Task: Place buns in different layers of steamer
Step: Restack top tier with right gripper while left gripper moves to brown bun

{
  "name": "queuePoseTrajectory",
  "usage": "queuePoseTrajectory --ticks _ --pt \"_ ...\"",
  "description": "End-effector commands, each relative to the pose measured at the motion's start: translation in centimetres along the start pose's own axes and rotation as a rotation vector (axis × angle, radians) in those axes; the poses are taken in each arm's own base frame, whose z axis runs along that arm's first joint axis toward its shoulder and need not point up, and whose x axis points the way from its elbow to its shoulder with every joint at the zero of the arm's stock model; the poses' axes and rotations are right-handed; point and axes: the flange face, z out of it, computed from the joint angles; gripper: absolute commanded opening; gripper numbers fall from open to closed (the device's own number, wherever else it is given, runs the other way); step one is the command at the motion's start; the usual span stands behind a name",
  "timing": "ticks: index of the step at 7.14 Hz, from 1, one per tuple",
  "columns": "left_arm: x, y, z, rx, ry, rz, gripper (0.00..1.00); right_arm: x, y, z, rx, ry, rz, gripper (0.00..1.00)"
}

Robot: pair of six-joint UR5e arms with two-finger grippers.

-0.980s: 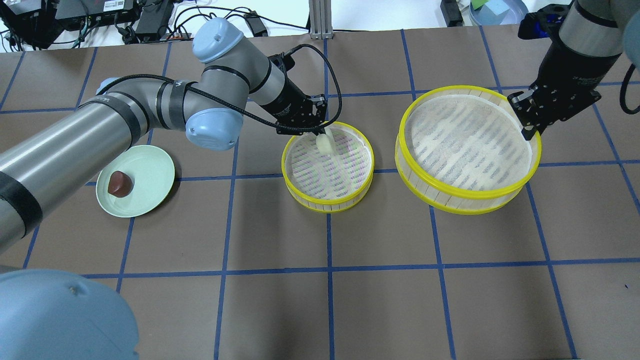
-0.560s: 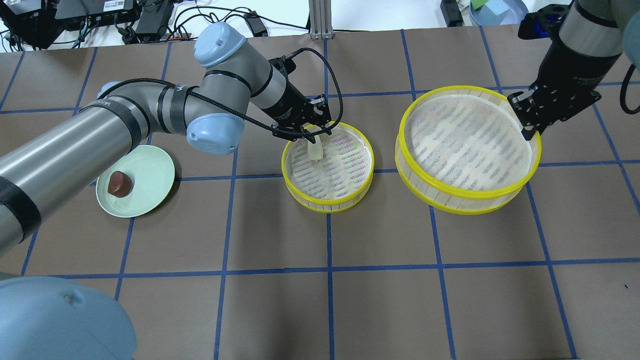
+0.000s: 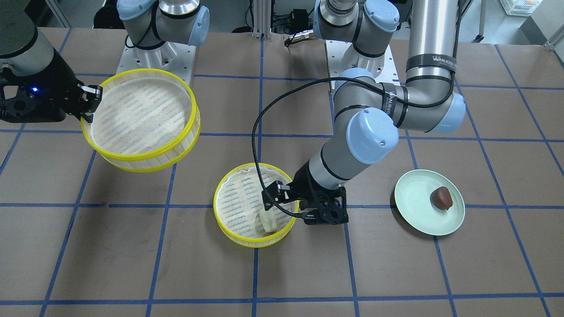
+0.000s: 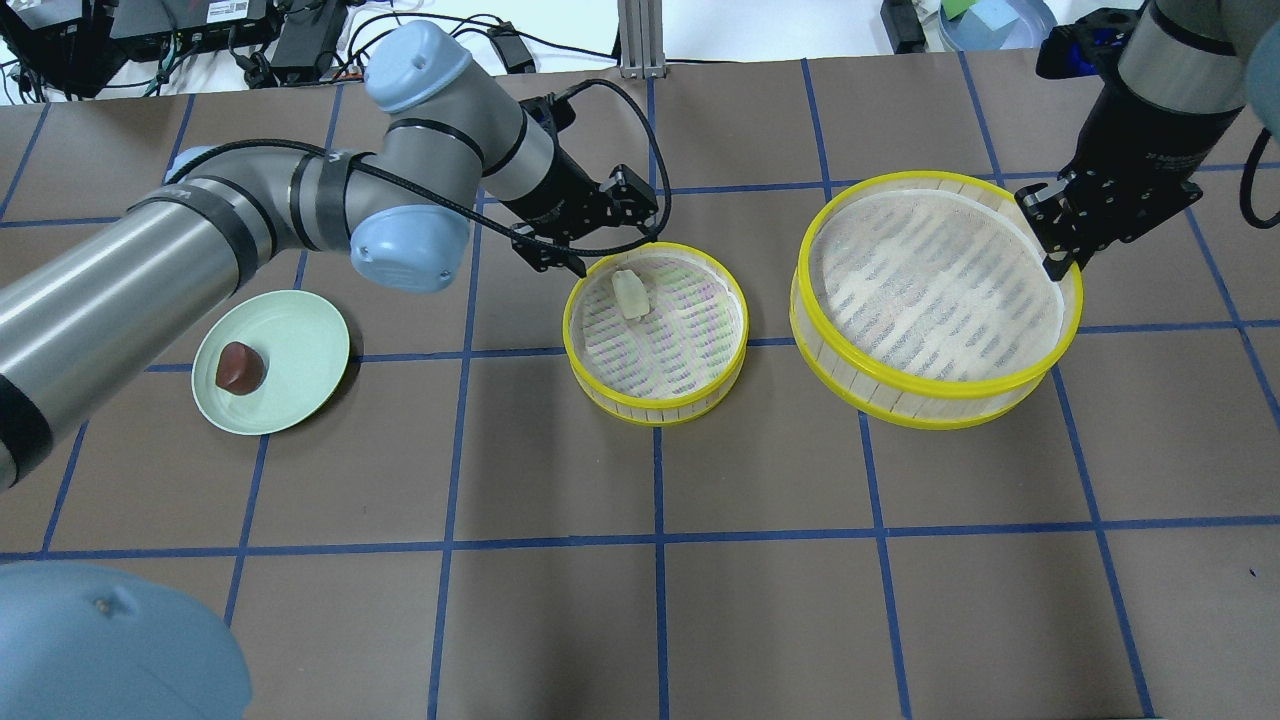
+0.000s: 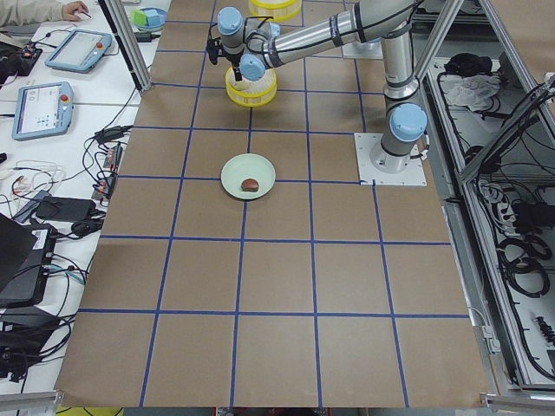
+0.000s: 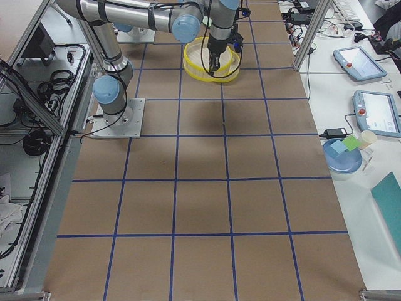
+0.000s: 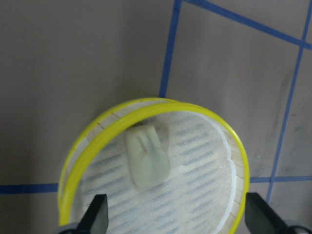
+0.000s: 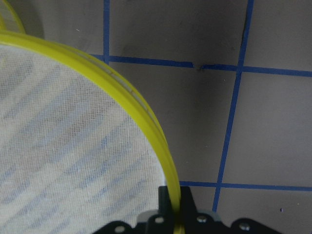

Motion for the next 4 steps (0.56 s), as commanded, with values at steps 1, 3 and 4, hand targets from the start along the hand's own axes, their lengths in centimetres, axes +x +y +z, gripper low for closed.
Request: queuePoseTrajectory --ticks 1,3,4 --pt "-6.0 -2.6 -6.4 0.042 -0.133 0.096 1.0 0.0 0.0 0.0 0.0 0.0 0.001 0.0" --pt "-13.7 -4.0 -12.0 0.066 -0.226 0.183 1.0 -0.1 0.1 0.0 0.001 -0.003 0.01 0.0" --pt "-17.7 -4.4 -14.2 0.052 -0.299 0.248 1.0 -0.5 -0.1 -0.1 0.008 -0.006 0.029 0.0"
